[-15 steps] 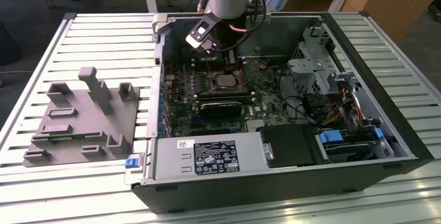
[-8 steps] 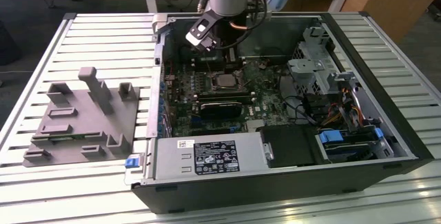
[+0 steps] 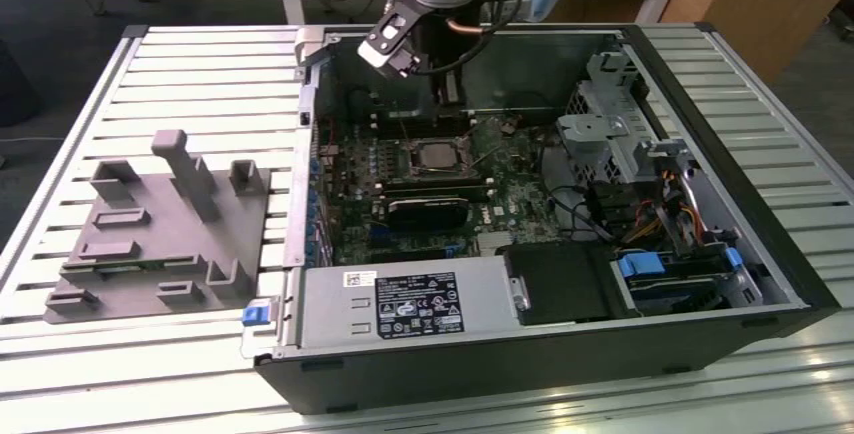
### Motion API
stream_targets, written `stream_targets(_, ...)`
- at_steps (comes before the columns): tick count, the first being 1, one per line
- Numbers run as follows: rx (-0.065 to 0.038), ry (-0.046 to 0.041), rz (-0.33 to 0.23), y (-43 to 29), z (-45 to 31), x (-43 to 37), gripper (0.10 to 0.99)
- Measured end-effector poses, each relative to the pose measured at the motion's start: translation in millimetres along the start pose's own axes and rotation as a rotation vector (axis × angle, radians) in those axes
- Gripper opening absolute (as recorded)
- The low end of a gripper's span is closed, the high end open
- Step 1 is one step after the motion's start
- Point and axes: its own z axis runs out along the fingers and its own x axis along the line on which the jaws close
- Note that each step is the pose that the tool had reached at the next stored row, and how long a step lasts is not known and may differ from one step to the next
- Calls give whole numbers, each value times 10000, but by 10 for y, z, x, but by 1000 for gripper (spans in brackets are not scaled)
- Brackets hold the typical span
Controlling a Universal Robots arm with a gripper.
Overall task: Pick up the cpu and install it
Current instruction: 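Close the cpu cover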
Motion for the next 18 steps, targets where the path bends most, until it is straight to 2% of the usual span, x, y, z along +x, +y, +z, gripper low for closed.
stream_targets(3,-2,2,0,11,-128,-3,106)
stream_targets(4,0,-1,0,12,-148,-4,106)
stream_targets(10,-1,2,0,11,-150,-99,106)
stream_targets(13,-2,2,0,15,-149,-117,106)
stream_targets(15,18,-7,2,54,-146,-118,106)
stream_targets(18,129,-5,-2,172,-136,-120,106)
